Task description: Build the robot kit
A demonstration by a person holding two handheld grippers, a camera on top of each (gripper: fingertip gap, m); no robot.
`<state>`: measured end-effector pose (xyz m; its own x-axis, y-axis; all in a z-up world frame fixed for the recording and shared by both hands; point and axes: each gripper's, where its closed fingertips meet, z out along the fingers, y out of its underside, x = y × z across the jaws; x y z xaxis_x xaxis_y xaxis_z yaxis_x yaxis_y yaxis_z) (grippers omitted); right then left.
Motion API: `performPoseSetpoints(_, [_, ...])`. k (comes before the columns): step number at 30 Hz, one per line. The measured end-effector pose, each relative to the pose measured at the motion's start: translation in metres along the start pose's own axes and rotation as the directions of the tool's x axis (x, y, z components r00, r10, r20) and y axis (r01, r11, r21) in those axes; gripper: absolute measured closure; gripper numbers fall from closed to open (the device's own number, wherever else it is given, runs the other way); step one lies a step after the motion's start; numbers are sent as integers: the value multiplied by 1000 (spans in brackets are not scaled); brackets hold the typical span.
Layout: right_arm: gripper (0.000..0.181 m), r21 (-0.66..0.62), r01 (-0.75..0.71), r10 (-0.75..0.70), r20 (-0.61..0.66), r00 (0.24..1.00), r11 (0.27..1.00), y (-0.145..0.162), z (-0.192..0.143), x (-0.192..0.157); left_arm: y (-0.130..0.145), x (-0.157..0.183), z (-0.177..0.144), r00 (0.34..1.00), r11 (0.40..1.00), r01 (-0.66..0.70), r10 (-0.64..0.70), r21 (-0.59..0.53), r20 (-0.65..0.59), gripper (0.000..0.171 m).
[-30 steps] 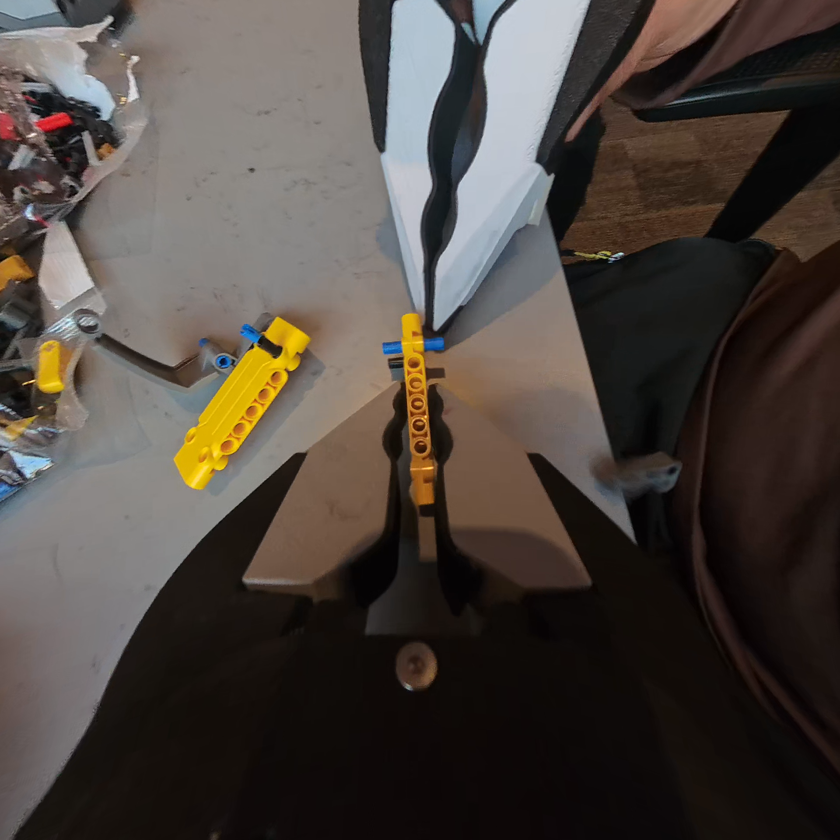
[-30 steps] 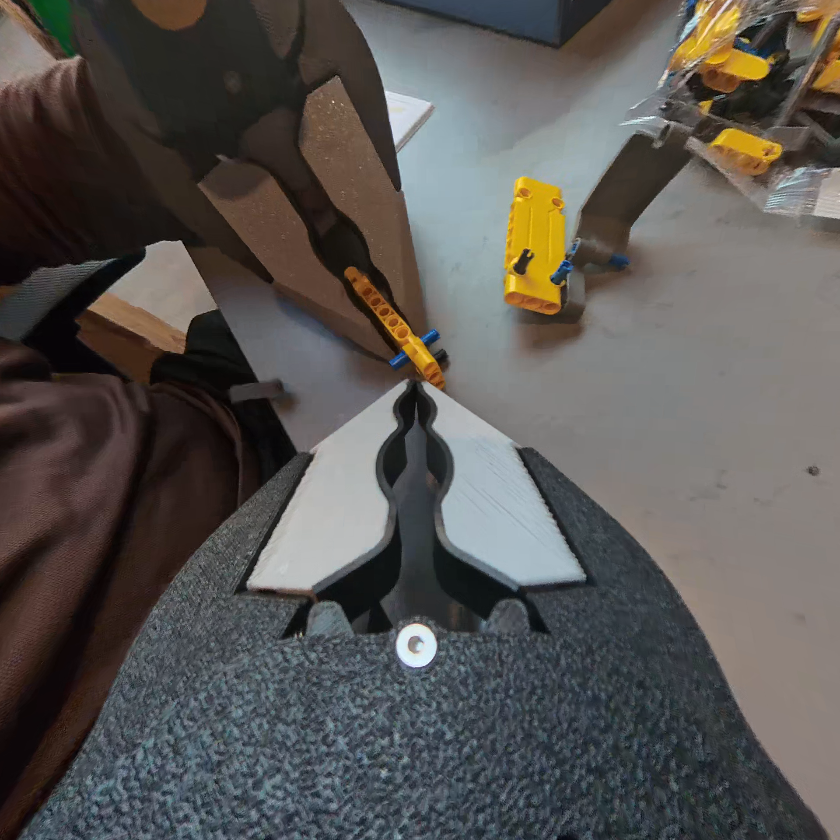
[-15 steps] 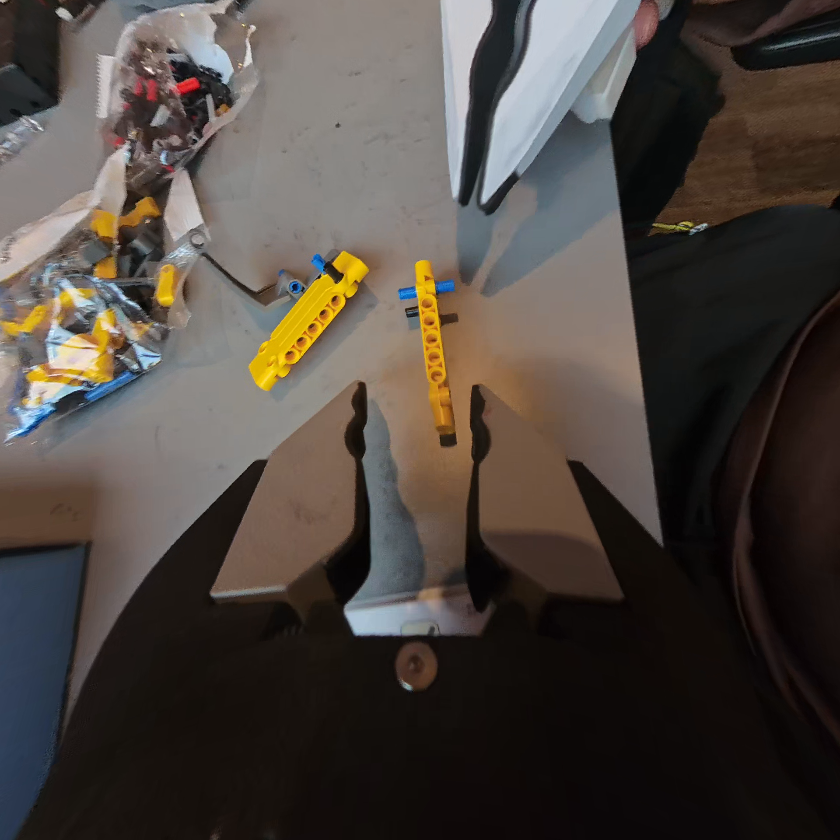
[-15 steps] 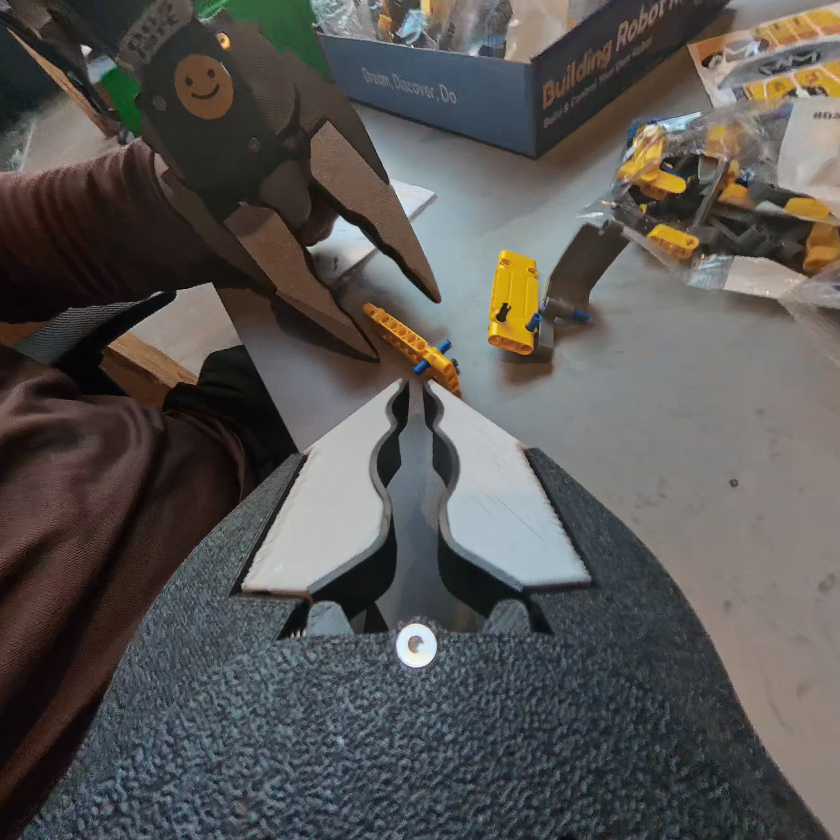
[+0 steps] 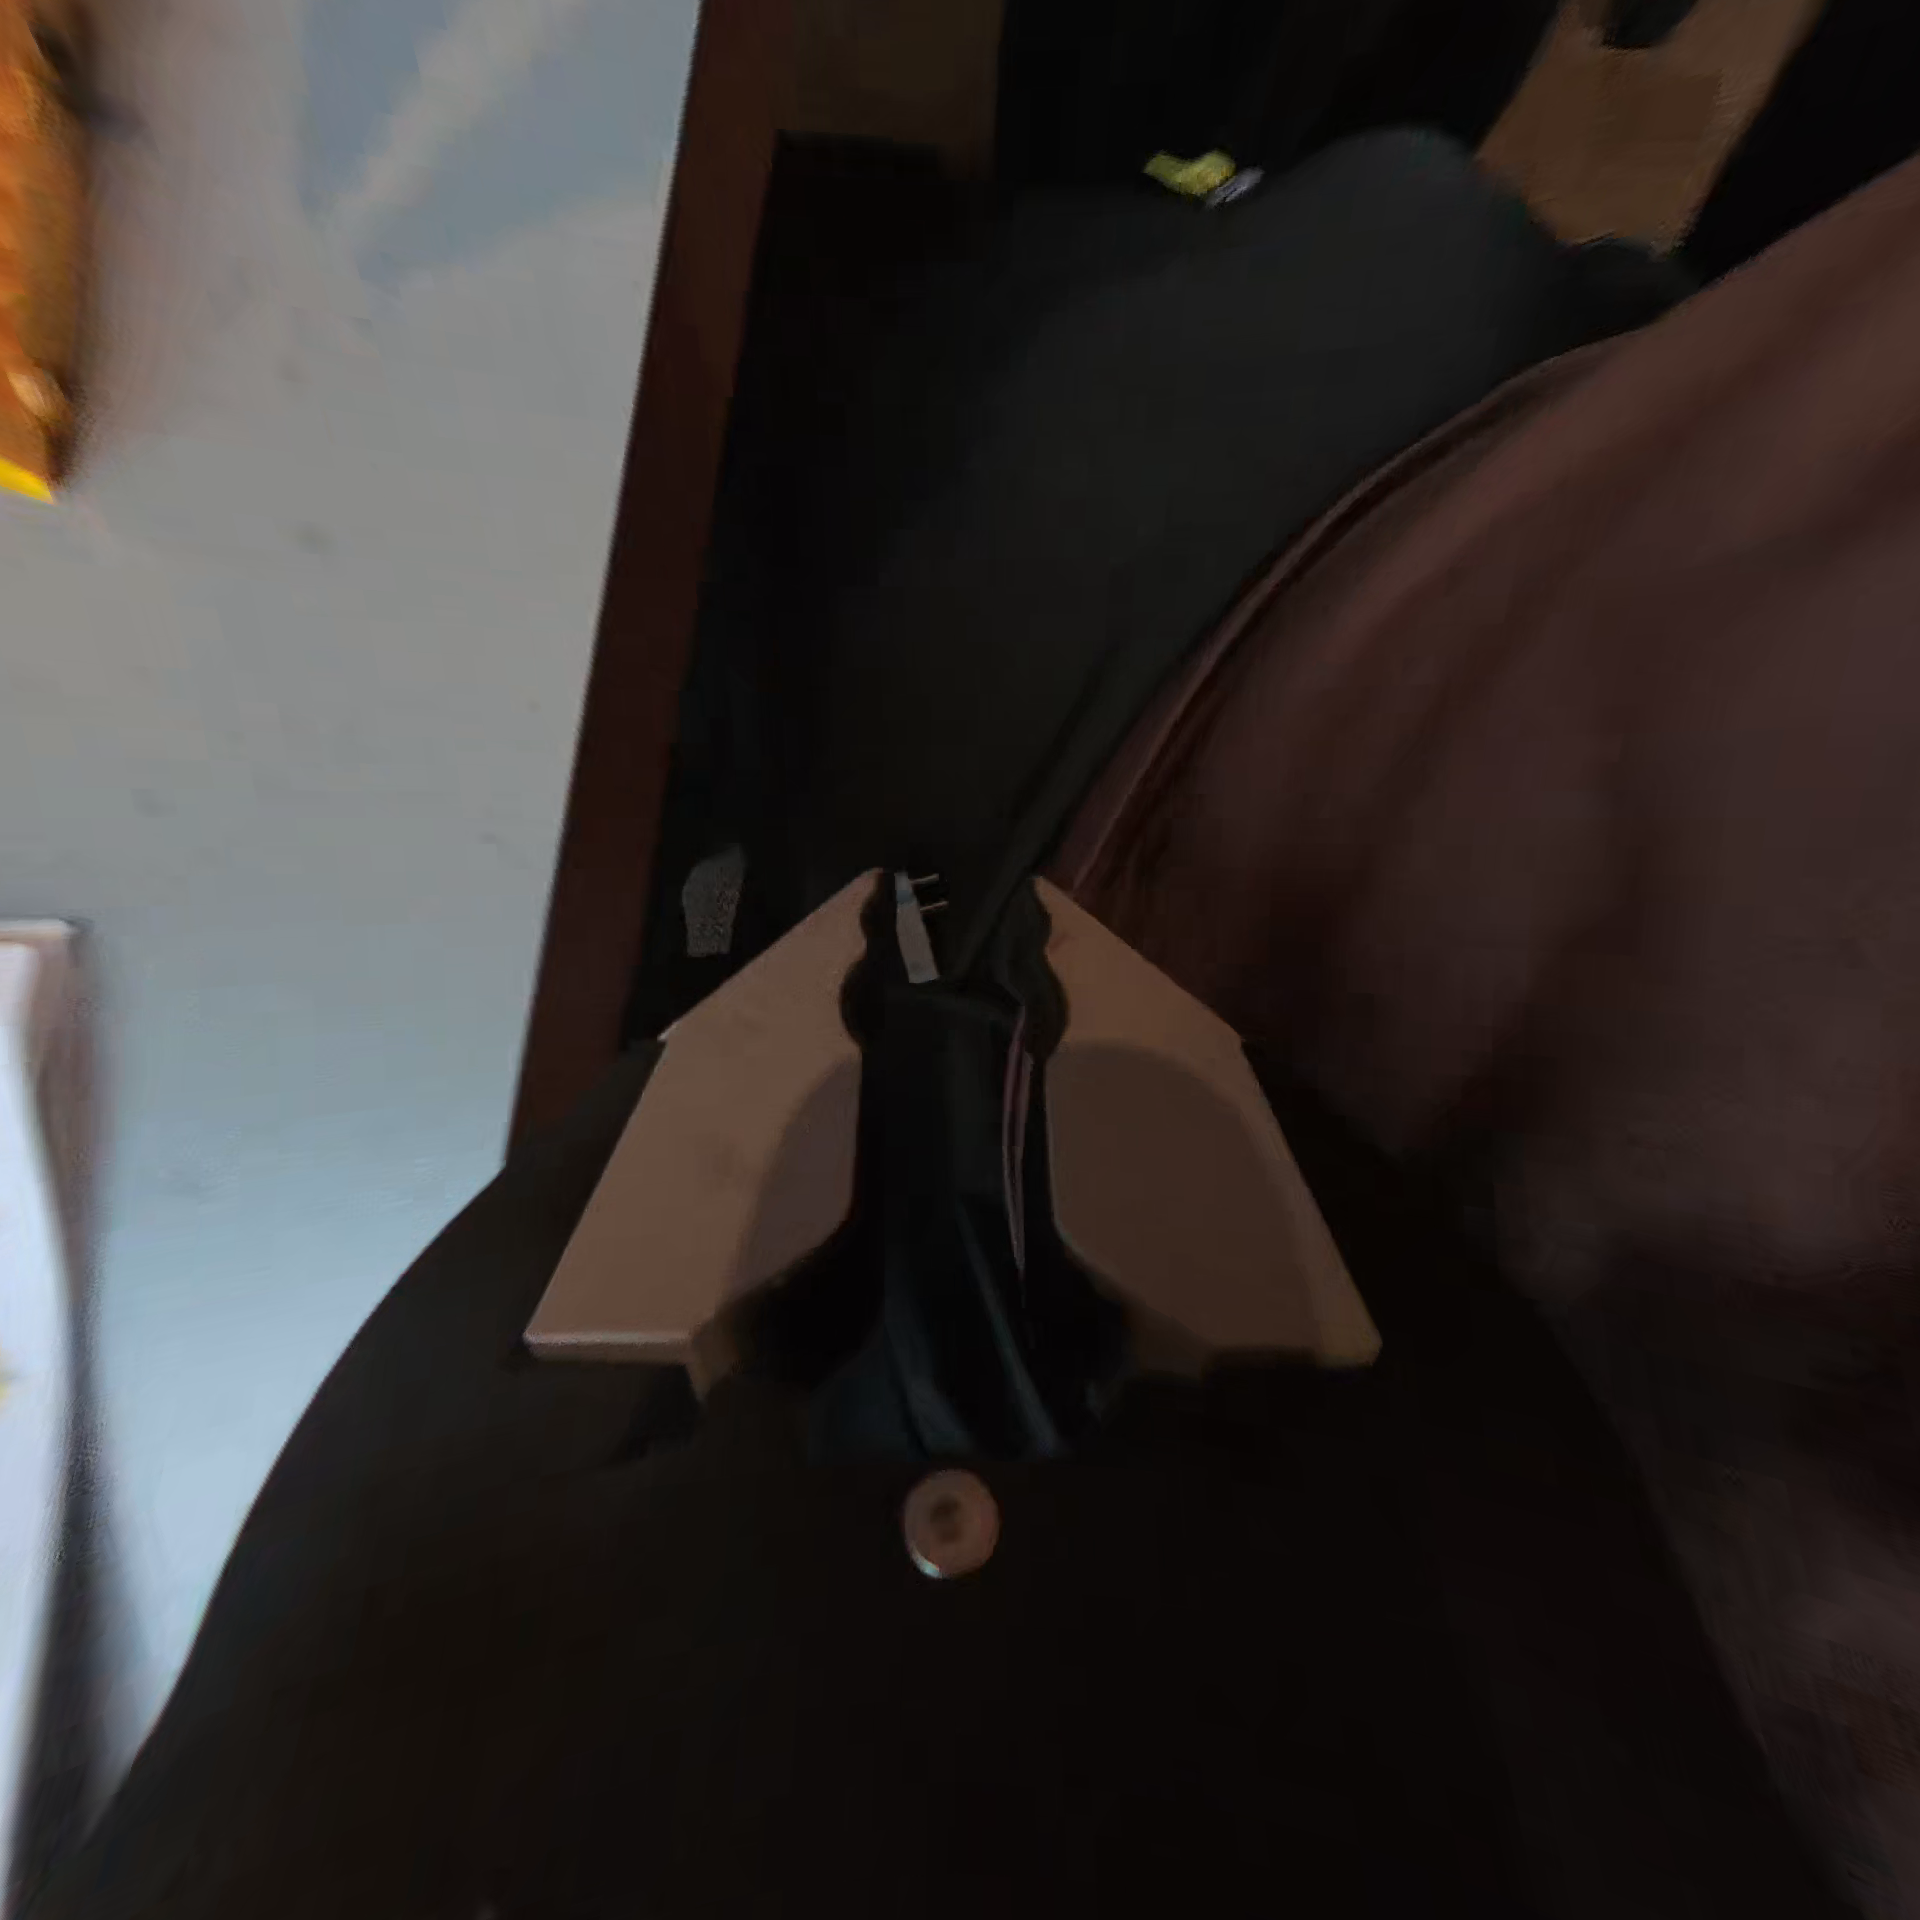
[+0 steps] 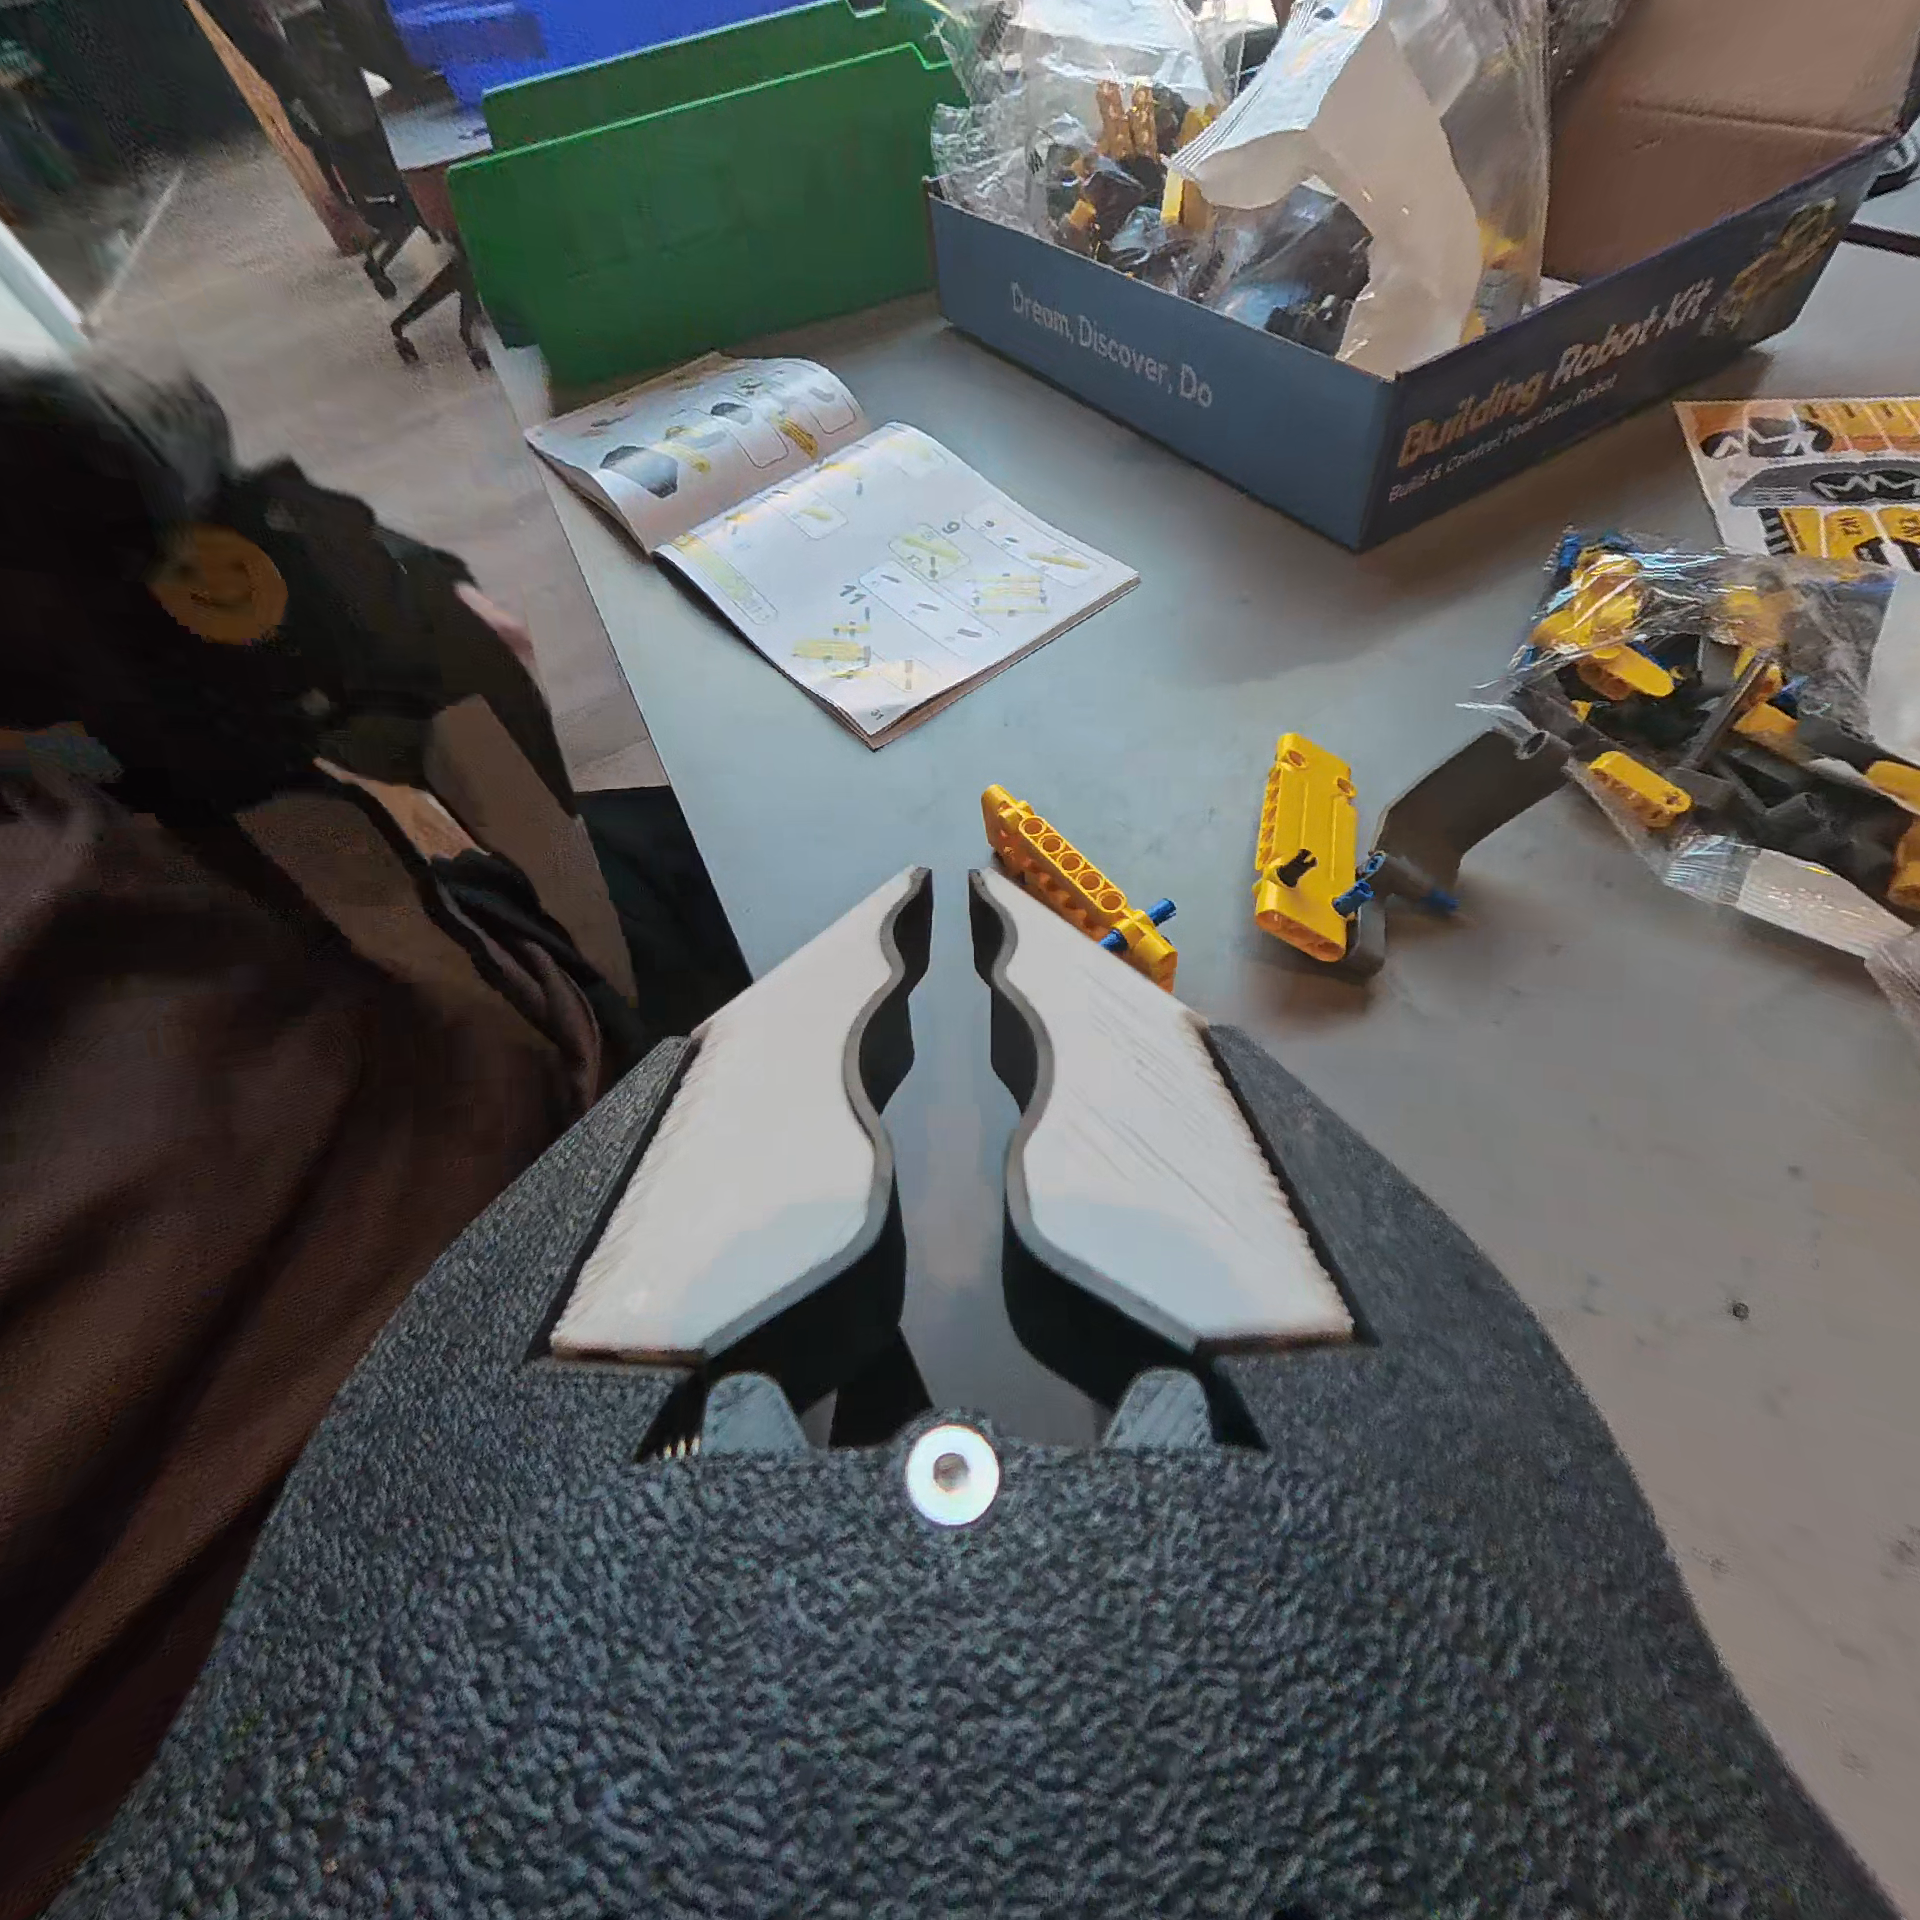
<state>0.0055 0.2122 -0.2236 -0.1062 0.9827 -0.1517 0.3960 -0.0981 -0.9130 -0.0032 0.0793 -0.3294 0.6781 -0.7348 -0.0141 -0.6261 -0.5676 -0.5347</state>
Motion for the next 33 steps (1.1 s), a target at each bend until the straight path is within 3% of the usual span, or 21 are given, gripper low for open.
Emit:
performPoseSetpoints(3, [174,-9,12,-12,0,1000,1000,1,1,-4,17,-17,23,992,998,46,-42,-30,115,145])
performPoseSetpoints(10, [174,-19,45,-45,-2,999,999,2,0,-13,31,-5,56,993,991,108,-104,-83,57,153])
performPoseSetpoints(17, [175,-7,52,-52,-16,999,999,2,-8,-14,38,-9,70,988,982,151,-148,-111,34,147])
performPoseSetpoints(21, [176,-4,27,-27,-14,1000,1000,4,-10,-10,40,-7,75,990,983,141,-142,-120,1,158])
performPoseSetpoints(30, [176,13,10,-10,0,1000,1000,2,-14,-9,36,-3,53,998,996,48,-45,-80,42,159])
performPoseSetpoints(33, [175,30,26,-26,17,999,999,-2,-18,-14,19,-3,32,994,999,-34,30,32,103,159])
